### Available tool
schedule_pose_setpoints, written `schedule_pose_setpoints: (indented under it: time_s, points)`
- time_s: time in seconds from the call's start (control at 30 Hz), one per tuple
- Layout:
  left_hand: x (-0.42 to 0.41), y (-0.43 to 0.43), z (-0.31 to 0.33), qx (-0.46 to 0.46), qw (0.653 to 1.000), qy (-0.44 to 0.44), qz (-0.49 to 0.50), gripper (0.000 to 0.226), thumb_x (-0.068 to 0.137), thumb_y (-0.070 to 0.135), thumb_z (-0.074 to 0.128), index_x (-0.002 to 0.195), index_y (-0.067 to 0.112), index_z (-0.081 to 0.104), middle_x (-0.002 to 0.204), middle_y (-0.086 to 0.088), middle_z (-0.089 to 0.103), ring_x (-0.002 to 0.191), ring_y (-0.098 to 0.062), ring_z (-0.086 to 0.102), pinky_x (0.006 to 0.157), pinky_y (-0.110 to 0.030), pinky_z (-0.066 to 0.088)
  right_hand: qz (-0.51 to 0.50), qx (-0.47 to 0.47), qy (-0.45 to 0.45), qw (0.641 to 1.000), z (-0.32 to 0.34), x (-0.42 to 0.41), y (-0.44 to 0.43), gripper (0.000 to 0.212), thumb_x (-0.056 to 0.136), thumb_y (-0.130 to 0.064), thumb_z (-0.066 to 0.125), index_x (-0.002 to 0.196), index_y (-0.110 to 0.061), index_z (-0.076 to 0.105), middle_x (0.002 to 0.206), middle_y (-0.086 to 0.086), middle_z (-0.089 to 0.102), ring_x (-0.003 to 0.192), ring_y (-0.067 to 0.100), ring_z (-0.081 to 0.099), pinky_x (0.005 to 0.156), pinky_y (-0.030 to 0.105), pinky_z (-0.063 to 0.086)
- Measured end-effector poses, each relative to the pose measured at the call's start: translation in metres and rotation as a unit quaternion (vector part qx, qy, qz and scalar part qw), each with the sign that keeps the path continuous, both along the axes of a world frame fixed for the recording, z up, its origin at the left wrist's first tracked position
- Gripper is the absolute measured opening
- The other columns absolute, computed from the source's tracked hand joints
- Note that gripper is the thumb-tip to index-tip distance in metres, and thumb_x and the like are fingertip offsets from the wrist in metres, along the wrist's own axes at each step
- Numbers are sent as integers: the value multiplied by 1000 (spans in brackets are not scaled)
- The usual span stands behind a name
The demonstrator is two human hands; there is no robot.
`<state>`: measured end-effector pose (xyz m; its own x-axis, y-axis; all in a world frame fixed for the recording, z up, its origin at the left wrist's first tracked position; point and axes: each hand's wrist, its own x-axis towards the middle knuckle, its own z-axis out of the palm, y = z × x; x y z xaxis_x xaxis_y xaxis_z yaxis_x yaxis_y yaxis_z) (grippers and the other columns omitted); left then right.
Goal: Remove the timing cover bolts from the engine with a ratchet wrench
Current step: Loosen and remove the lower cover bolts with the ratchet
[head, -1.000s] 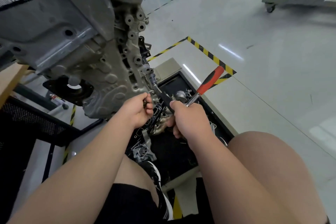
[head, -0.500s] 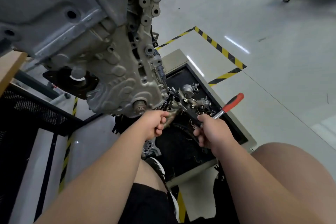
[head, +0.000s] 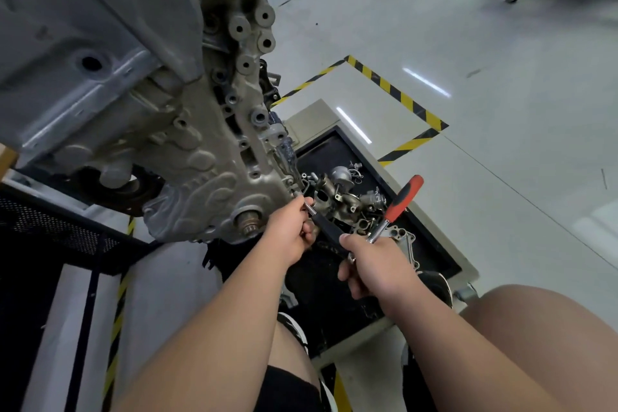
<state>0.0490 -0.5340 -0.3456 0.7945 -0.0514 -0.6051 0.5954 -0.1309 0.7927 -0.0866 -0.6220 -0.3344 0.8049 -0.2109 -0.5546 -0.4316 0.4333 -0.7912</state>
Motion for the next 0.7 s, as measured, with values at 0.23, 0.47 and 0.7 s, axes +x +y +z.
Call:
schedule_pose_setpoints:
  time_s: [0.23,0.47,0.7]
  points:
    - [1,0,-9,30,999,-37,4,29,103,31,42,85,19,61,57,6,34,39,-6,29,40,-19,27,7,-7,0,1000,-8,-2,5,21,96,-25,51,90,-9,62,52,4,62,34,16,43,39,21,36]
    - [4,3,-10,45,997,-61,-3,29,104,30,41,88,19,62,64,4,35,37,-6,29,40,-20,27,4,-9,-6,1000,-13,2,10,16,97,-24,52,94,-13,63,52,2,61,34,16,42,37,21,36]
    - [3,6,-11,45,997,-66,-5,30,104,30,41,86,20,63,58,4,38,36,-6,31,39,-20,29,13,-32,-10,999,-19,0,13,15,97,-27,52,98,-18,64,53,0,61,35,14,46,38,20,38]
